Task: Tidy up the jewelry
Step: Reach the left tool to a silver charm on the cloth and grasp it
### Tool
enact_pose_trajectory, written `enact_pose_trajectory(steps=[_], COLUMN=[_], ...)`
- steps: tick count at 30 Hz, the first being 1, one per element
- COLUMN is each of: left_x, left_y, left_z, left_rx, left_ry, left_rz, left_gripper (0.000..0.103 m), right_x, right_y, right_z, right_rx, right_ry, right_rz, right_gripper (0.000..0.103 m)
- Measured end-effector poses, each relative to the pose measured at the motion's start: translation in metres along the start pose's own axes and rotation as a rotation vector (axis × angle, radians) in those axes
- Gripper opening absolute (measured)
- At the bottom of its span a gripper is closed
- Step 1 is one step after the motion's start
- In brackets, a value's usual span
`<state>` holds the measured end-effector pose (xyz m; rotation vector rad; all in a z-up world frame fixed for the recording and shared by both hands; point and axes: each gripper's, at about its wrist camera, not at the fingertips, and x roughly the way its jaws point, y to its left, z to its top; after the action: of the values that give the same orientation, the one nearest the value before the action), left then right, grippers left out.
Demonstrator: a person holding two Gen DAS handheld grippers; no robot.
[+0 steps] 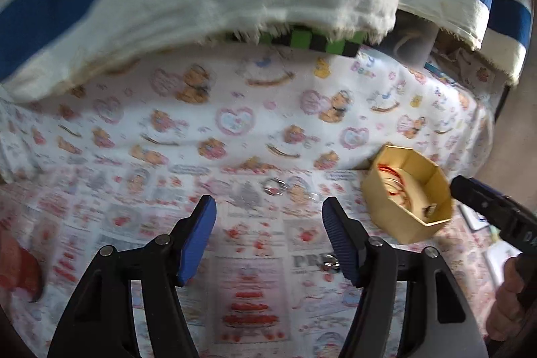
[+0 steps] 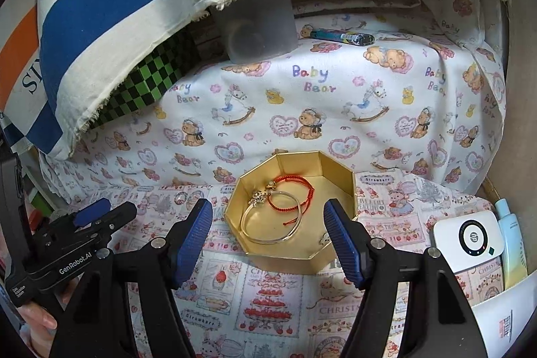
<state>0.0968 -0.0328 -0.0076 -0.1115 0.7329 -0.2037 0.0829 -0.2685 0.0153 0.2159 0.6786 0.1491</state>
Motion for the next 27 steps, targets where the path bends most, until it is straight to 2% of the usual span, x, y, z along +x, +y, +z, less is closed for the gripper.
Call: enact_pose_trajectory(steps=[3,6,12,18,21,24,27], left_x=[0.016,0.028,0.033,0.039,0.038,0.038,0.028], left_y=[-0.007,-0.013,-0.013,-0.035,-0.04,-0.04,-0.038], left_z=[0.003,-0.001,-0.006,-0.018,-0.02,-0.018,-0.016], left_rx=[0.019,0.019,-0.08,-0.001,0.022,0.021,0.045], left_ry=[0.072,0.125,0.188,0.272,0.26,0.252,0.238], left_rz=[-0.117,-0.139,-0.259,-0.207,-0.158,-0.149,-0.125], left_gripper=[0.044,0.026,0.026,0.015,0.013,0.007,0.007], right_x=[0.002,0.003,0.004,0.003,0.002,0.002,0.001], right_y=[-0.004,-0.007,-0.008,-0.009,-0.01,-0.009,-0.008], right_z=[0.001,0.002,0.003,0.004,0.004,0.004,0.004], right_rx=[0.02,0.037,0.055,0.073,0.091,0.101,0.096], right_ry=[0.007,0.015,0.041,0.045,0.061,0.074,0.07], right_rz=[0.005,0.009,0.025,0.033,0.052,0.067,0.061], right_gripper=[0.071,0.071,0.071,0.071,0.071,0.071,0.071])
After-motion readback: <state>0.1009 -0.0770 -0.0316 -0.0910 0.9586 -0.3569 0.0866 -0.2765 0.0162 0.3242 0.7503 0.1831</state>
